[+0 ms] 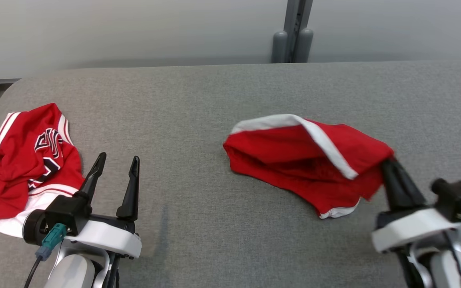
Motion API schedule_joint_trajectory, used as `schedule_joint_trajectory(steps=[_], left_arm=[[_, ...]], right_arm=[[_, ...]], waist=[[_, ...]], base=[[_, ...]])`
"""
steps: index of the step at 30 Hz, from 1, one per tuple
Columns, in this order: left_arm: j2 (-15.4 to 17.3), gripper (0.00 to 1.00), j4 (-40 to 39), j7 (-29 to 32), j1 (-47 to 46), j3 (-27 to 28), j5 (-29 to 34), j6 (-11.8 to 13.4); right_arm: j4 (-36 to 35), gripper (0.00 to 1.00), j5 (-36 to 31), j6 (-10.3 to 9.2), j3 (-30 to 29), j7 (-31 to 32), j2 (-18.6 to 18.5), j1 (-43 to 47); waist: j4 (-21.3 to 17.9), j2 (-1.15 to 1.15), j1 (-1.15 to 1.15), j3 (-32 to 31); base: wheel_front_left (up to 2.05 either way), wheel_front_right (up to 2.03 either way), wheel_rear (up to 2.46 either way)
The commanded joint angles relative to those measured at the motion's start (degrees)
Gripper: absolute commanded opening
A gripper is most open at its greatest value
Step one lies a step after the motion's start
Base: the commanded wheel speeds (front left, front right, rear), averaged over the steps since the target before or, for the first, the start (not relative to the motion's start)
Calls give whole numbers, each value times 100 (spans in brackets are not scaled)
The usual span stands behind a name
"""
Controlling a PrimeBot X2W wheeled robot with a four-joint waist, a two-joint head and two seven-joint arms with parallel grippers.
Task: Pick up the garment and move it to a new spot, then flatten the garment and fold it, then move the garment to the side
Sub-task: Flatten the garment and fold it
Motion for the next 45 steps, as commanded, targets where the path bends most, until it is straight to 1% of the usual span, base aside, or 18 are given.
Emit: schedule_joint_trajectory(steps=[1, 5, 9, 12, 16, 18, 19, 20, 21, 22, 27, 31, 35, 38, 45], left_arm=[[44, 100, -41, 5, 18, -12, 27, -24], [50, 100, -137, 50, -6, -66, 46, -3], [64, 100, -205, 72, -26, -89, 42, 25], [79, 100, -224, 86, -20, -112, 44, 47], [73, 100, -230, 97, -24, -142, 33, 50], [68, 100, -226, 98, -20, -157, 18, 49], [68, 100, -226, 98, -20, -157, 18, 49], [66, 100, -224, 100, -9, -166, 13, 53], [67, 100, -222, 100, 3, -167, 4, 58], [64, 100, -223, 100, 18, -173, -4, 61], [47, 100, -206, 90, 97, -190, -52, 85], [39, 100, -226, 71, 179, -157, -91, 124], [58, 100, -265, 58, 229, -124, -108, 167], [66, 100, -292, 40, 354, -115, -118, 207], [35, 100, -372, 20, 644, -103, -174, 282]], right_arm=[[-70, 0, 7, 1, -311, 87, -29, 210], [27, 0, 100, 1, -1048, 245, -28, 591], [536, 0, 213, 1, -1528, 288, -27, 793], [1061, 0, 350, 1, -1680, 198, -27, 785], [1749, 0, 413, 1, -1729, -33, -29, 575], [1997, 0, 434, 1, -1714, -153, -32, 451], [1997, 0, 434, 1, -1714, -153, -32, 451], [2061, 19, 439, 1, -1687, -224, -32, 387], [2106, 87, 421, 1, -1665, -283, -31, 341], [2131, 100, 379, 1, -1658, -337, -32, 304], [1881, 100, 163, 1, -1720, -512, -31, 179], [1303, 100, -9, 1, -1755, -569, -28, 165], [685, 100, -138, 1, -1564, -482, -28, 287], [211, 100, -198, 1, -1280, -335, -29, 494], [-309, 100, -120, 1, -1016, -123, -30, 992]], waist=[[-57, 0, 0, 8], [-108, 0, 0, 22], [-134, 0, 0, 60], [-141, 0, 0, 99], [-145, 0, 0, 139], [-149, 0, 0, 147], [-149, 0, 0, 147], [-151, 0, 0, 145], [-154, 0, 0, 142], [-157, 0, 0, 138], [-174, 0, 0, 76], [-191, 0, 0, 42], [-203, 0, 0, -20], [-192, 0, 0, -127], [-194, 0, 0, -332]], base=[[0, 0, 0], [0, 0, 0], [0, 0, 0], [0, 0, 0], [0, 0, 0], [0, 0, 0], [0, 0, 0], [0, 0, 0], [0, 0, 0], [0, 0, 0], [0, 0, 0], [0, 0, 0], [0, 0, 0], [0, 0, 0], [0, 0, 0]])
